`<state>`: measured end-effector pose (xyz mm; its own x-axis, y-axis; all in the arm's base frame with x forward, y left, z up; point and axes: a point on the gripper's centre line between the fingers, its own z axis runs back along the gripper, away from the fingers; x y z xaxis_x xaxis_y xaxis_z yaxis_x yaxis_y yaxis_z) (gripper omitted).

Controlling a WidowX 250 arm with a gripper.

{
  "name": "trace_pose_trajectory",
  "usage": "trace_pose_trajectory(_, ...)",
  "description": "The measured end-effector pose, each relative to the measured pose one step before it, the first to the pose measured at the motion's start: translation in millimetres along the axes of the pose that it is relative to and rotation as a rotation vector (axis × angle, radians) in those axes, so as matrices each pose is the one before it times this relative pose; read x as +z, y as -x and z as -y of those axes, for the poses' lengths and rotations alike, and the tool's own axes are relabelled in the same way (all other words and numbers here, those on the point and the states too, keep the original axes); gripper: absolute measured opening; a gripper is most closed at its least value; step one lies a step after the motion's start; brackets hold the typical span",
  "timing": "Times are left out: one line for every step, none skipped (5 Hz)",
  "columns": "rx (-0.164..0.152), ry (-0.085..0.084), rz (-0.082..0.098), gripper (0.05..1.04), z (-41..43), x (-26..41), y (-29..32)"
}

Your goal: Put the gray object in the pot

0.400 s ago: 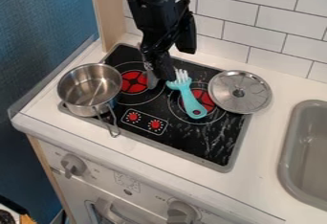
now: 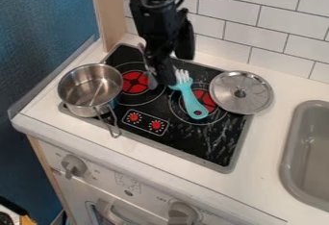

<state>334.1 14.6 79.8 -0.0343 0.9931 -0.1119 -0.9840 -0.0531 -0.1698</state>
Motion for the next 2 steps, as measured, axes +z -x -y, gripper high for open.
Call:
trace_pose_trajectory(0.0947, -0.0065, 0.0288, 1.001, 10.70, -5.80, -21.24)
trace_pose_trajectory(0.0883, -0.0096, 0.0515, 1.001, 13.98, -10.50, -19.65)
